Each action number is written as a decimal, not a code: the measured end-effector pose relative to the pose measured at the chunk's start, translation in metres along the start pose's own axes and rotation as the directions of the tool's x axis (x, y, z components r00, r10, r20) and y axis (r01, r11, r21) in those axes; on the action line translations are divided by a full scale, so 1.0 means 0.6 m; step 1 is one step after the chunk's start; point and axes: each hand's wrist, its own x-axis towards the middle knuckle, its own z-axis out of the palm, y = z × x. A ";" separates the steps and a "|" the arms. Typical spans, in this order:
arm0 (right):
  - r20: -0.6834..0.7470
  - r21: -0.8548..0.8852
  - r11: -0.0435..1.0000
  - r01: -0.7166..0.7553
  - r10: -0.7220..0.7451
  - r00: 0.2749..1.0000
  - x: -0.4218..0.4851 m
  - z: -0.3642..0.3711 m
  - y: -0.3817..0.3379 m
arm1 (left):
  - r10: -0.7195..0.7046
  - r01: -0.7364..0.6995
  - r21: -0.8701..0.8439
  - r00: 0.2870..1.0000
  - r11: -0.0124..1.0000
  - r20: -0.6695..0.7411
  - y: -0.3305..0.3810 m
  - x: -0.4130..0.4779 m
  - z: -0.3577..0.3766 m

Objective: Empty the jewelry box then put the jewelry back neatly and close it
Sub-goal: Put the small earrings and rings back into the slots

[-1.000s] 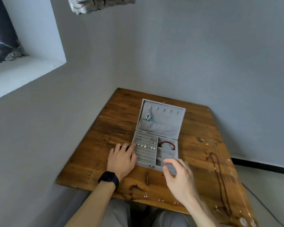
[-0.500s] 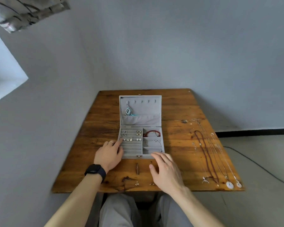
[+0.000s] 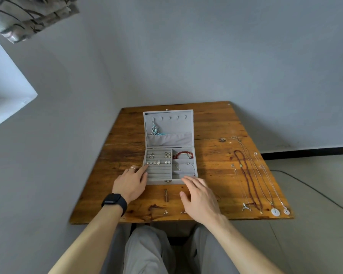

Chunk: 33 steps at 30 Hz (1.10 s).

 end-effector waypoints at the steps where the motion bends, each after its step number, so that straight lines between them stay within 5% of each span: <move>1: 0.009 0.009 1.000 0.003 -0.003 1.000 0.001 -0.003 0.000 | 0.001 -0.001 -0.012 1.000 1.000 -0.003 0.001 -0.004 -0.001; 9: -0.031 0.229 0.971 -0.074 0.083 0.996 -0.010 -0.054 0.015 | -0.028 -0.018 -0.220 0.979 0.975 -0.202 0.017 -0.087 0.009; 17: -0.145 0.012 1.000 -0.008 0.010 0.989 -0.084 -0.023 0.013 | 0.104 -0.187 -0.326 0.961 0.927 -0.256 0.103 -0.167 0.040; 22: -0.141 -0.070 0.997 -0.029 0.019 0.990 -0.099 0.005 0.010 | 0.125 -0.165 -0.244 0.977 0.956 -0.174 0.142 -0.177 0.062; 33: -0.151 -0.104 0.994 -0.027 0.011 0.988 -0.099 0.014 -0.003 | 0.143 -0.195 -0.206 0.960 0.959 -0.243 0.147 -0.171 0.080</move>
